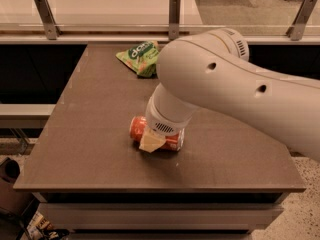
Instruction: Knock coke can over
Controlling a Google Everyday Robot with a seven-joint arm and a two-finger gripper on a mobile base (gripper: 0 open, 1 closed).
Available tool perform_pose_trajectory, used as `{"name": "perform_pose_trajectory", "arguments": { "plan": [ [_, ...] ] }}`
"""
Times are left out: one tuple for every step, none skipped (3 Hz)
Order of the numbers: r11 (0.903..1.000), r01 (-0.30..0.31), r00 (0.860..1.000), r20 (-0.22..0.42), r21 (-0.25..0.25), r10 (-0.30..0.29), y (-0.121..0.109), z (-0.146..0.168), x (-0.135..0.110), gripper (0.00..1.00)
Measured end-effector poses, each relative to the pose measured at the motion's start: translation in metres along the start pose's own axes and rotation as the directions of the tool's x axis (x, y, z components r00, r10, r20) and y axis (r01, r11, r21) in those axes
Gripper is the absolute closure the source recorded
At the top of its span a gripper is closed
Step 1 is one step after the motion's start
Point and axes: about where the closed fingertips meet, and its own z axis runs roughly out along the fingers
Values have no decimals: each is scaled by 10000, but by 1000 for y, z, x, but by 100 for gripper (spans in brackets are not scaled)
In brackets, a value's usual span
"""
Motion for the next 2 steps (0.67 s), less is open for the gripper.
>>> {"name": "perform_pose_trajectory", "arguments": {
  "plan": [
    [10000, 19, 10000, 0, -4, -19, 1, 0, -1, 0],
    [10000, 20, 10000, 0, -5, -20, 1, 0, -1, 0]
  ]
}}
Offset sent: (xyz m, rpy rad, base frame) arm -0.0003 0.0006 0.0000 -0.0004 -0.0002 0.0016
